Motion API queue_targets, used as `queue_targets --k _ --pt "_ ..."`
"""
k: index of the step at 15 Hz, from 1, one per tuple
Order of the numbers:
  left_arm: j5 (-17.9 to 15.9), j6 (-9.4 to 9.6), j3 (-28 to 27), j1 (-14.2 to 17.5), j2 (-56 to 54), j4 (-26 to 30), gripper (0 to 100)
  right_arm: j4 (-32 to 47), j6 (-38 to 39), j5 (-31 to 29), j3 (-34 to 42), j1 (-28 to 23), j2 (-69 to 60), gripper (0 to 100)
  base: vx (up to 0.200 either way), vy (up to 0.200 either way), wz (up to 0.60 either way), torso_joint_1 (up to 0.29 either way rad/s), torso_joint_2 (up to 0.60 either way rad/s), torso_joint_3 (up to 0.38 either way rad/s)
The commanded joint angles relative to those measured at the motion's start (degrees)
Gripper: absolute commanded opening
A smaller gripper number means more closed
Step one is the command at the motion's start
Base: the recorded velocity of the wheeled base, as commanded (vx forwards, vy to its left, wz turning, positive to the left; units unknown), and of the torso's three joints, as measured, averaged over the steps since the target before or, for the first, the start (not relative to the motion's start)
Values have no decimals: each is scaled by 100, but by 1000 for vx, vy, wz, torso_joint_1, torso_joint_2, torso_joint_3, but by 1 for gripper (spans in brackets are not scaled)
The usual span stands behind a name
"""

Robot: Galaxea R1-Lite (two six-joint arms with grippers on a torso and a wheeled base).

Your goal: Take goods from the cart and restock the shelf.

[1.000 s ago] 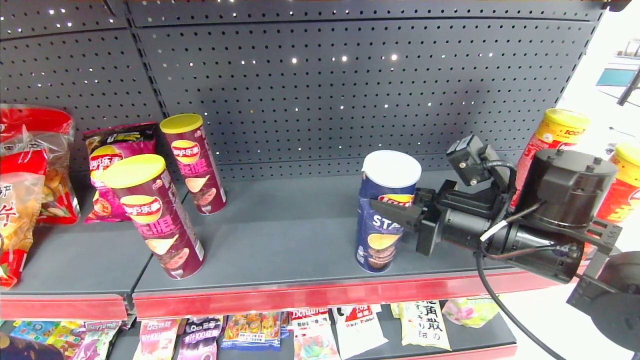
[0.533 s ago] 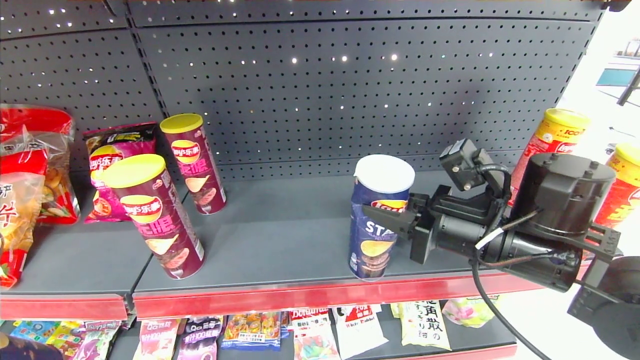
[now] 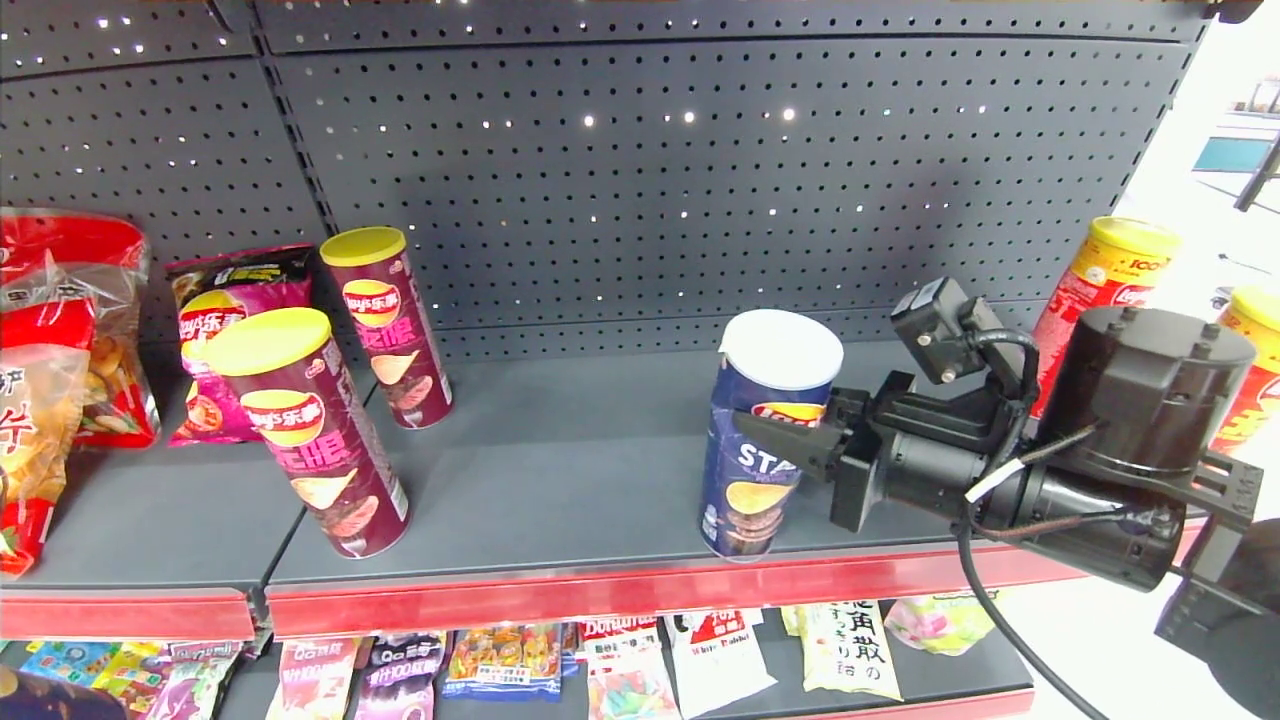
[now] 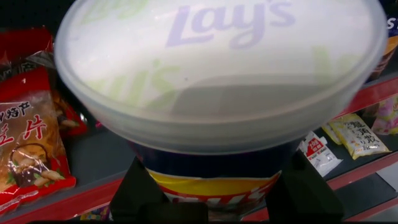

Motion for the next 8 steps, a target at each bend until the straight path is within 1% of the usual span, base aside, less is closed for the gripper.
queue_targets --k 1,5,8 --pt "0 1 2 7 -2 1 0 -20 -1 7 15 -17 -45 0 0 0 0 0 0 0" --pt "9 1 -7 7 -11 1 0 -20 -19 -1 -73 -52 -19 0 0 0 0 0 0 0" --pt "9 1 11 7 -20 10 0 -20 -45 -1 42 -44 -45 0 0 0 0 0 0 0"
